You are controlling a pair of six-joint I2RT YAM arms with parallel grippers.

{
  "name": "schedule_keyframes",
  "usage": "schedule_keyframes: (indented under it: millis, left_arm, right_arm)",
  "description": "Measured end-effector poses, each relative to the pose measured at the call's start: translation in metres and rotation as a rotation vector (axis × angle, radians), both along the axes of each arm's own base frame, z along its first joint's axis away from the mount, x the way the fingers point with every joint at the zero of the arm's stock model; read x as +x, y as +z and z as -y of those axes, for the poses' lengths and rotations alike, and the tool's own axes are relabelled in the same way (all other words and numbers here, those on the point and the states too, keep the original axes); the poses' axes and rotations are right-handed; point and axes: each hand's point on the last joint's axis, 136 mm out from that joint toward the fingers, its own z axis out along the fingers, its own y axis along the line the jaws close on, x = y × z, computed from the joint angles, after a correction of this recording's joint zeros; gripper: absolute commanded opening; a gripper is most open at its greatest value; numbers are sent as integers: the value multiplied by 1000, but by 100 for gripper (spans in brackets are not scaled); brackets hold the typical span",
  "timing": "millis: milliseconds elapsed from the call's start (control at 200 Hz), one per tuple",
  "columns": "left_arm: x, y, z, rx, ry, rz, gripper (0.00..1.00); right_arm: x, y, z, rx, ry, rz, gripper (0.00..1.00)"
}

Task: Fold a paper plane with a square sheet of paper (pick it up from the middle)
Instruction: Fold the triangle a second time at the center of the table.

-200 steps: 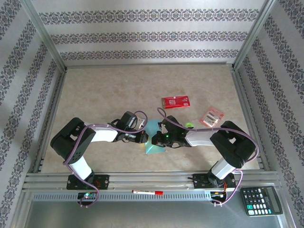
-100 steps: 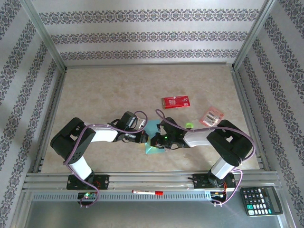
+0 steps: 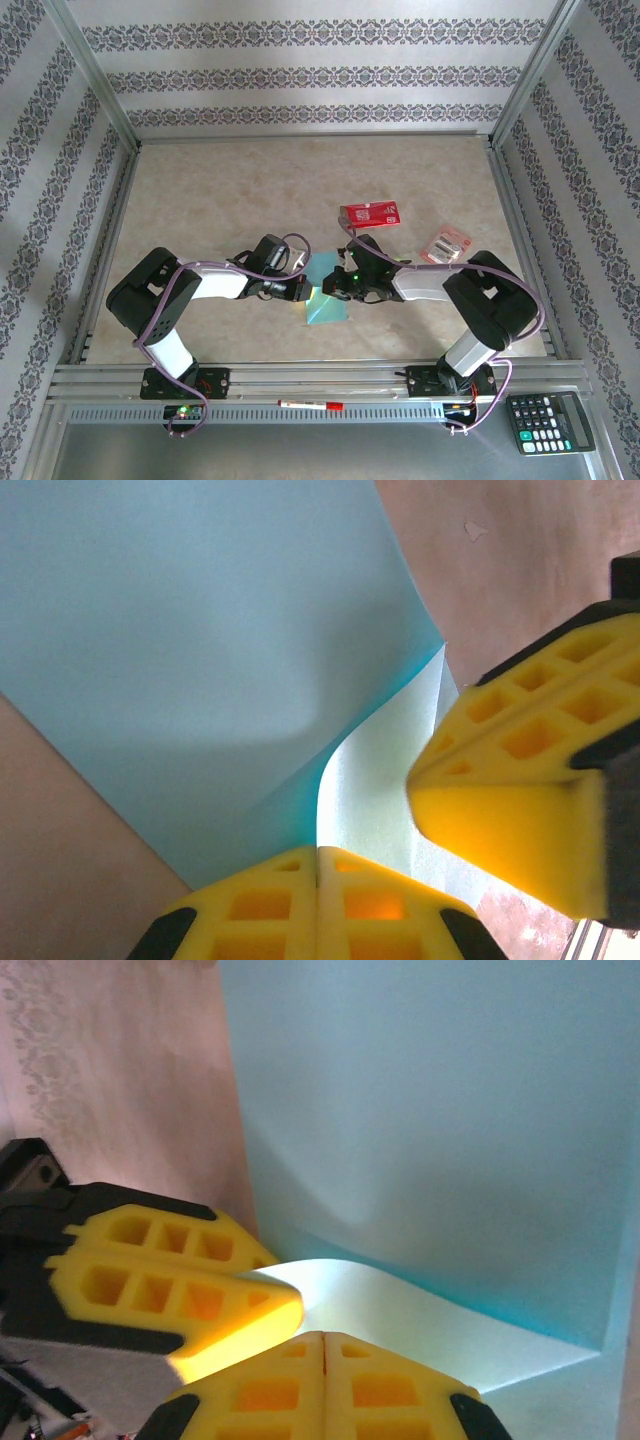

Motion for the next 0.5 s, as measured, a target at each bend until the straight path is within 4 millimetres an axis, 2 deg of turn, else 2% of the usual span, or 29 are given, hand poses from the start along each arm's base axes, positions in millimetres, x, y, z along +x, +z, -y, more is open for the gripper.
schedule_keyframes:
  millis: [115,260,500]
  left_arm:
    - [0,0,0,0,0,0,0]
    - [0,0,0,0,0,0,0]
    - [0,0,0,0,0,-2,0]
  right_arm:
    - [-1,-11,5,-23,1,-17,0]
    - [1,-11,10,-5,-3,-24,0]
    - [9,6,20,6,-27,10,0]
